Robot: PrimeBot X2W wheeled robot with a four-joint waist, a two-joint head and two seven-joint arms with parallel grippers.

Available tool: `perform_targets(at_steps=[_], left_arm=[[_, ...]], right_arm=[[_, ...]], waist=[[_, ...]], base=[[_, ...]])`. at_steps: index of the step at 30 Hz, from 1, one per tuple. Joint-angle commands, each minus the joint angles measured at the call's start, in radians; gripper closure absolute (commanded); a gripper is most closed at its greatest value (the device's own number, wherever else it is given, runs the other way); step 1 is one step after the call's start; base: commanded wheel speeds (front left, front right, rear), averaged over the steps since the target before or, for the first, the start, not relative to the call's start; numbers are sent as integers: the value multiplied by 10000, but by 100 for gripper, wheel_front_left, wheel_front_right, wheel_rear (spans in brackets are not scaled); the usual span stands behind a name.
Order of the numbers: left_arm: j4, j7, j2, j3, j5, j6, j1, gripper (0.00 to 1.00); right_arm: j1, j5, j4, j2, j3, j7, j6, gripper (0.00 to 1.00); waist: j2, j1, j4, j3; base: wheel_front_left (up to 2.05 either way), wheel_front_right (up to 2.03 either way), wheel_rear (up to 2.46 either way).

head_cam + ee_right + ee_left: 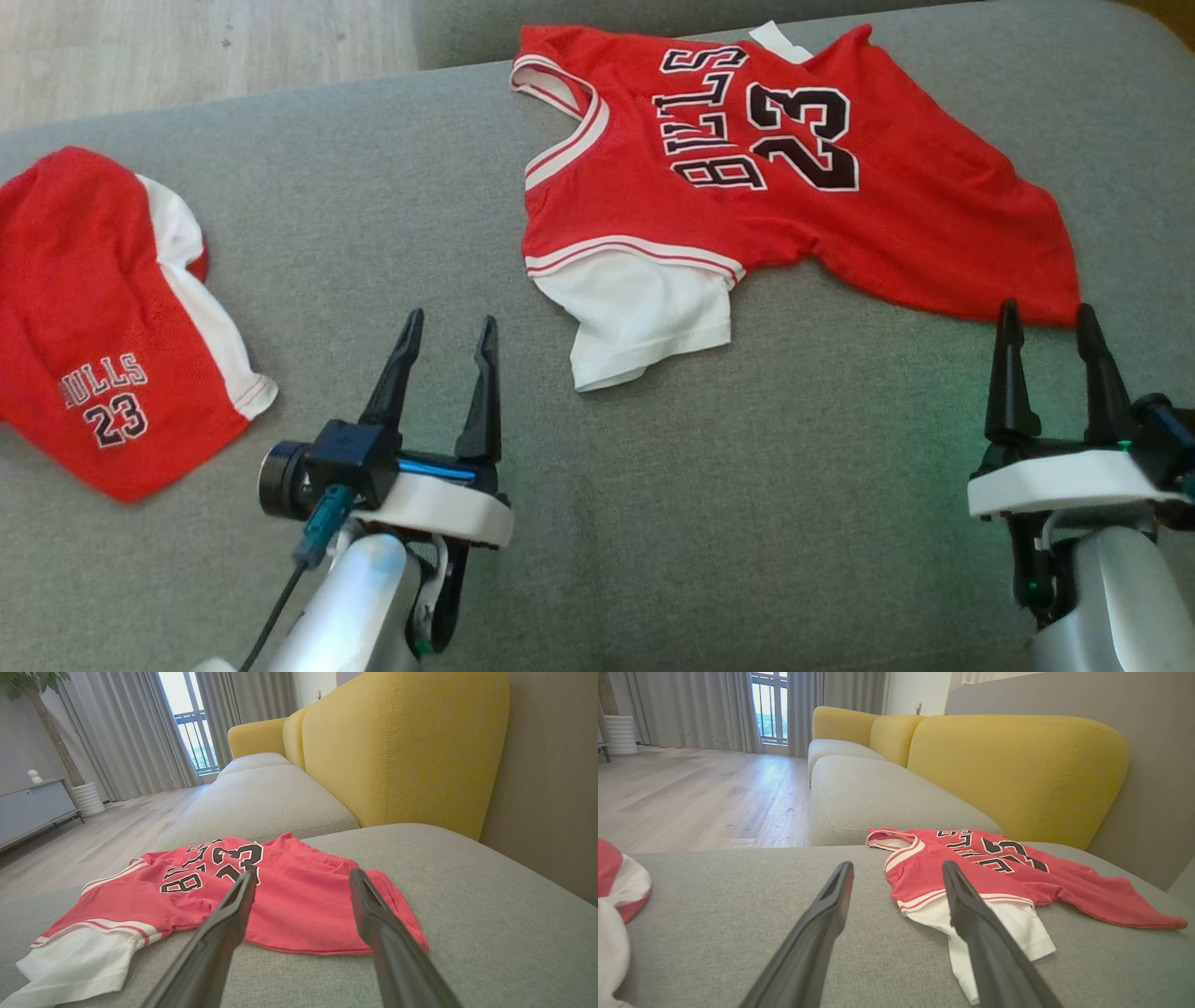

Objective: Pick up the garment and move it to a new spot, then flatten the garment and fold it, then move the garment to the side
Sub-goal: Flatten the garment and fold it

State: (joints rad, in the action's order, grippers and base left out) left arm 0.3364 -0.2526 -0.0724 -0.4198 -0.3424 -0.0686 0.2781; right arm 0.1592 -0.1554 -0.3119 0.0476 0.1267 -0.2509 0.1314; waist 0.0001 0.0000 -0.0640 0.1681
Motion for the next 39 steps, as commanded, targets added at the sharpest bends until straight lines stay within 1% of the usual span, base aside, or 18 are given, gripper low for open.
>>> perform_targets(at_steps=[1,2,4,6,9,13,16,17,20,23,25,27,31,34,35,36,37,39], left_arm=[[-185,-91,21,310,155,108,213,0],[-185,-91,21,310,155,108,213,0],[36,-91,68,198,195,244,323,0],[513,-24,125,73,29,264,436,0],[1183,385,182,-349,-187,368,769,0],[1801,783,211,-861,-417,440,1205,0],[2021,969,216,-1295,-901,478,1457,0],[2097,1032,217,-1452,-1006,437,1546,0],[2473,1165,219,-1856,-954,81,1860,0],[2787,1344,219,-2183,-1087,-122,2064,0],[2987,1417,220,-2371,-1123,-240,2165,0],[3204,1406,220,-2484,-1127,-354,2268,0],[3595,1257,220,-2632,-1267,-514,2435,0],[3808,1217,221,-2744,-1345,-531,2499,0],[3869,1217,221,-2792,-1377,-512,2515,5],[3917,1203,221,-2837,-1414,-494,2526,54],[3949,1180,221,-2891,-1444,-475,2535,100],[3998,1100,221,-3001,-1465,-458,2563,100]], right_arm=[[324,65,428,37,-261,-94,-7,0],[324,65,428,37,-261,-94,-7,0],[362,34,502,33,-200,-85,-7,0],[339,-46,469,30,-217,-83,-7,0],[315,31,313,29,-158,-73,-7,0],[440,-45,253,28,-291,-79,-7,0],[526,-81,222,27,-376,-84,-7,0],[552,-91,212,27,-396,-85,-7,0],[639,-146,192,27,-471,-91,-7,0],[706,-174,172,27,-515,-96,-7,0],[719,230,198,27,-488,-100,-7,0],[721,332,202,27,-450,-103,-7,0],[707,322,244,26,-424,-106,-7,0],[715,321,257,26,-424,-107,-7,0],[721,311,258,26,-420,-107,-7,0],[724,301,256,26,-416,-107,-7,0],[724,296,253,26,-409,-107,-7,0],[720,306,240,26,-378,-107,-7,0]], waist=[[-1,0,-42,75],[-1,0,-42,75],[-1,0,-48,156],[-1,0,-46,186],[-1,0,-60,238],[-1,0,-251,403],[-1,0,-438,541],[-1,0,-501,583],[-1,0,-707,713],[-1,0,-869,814],[-1,0,-961,854],[-1,0,-1026,879],[-1,0,-1126,887],[-1,0,-1151,860],[-1,0,-1152,845],[-1,0,-1149,825],[-1,0,-1140,804],[-1,0,-1095,763]], base=[[0,0,0],[0,0,0],[0,0,0],[0,0,0],[0,0,0],[0,0,0],[0,0,0],[0,0,0],[0,0,0],[0,0,0],[0,0,0],[0,0,0],[0,0,0],[0,0,0],[0,0,0],[0,0,0],[0,0,0],[0,0,0]])
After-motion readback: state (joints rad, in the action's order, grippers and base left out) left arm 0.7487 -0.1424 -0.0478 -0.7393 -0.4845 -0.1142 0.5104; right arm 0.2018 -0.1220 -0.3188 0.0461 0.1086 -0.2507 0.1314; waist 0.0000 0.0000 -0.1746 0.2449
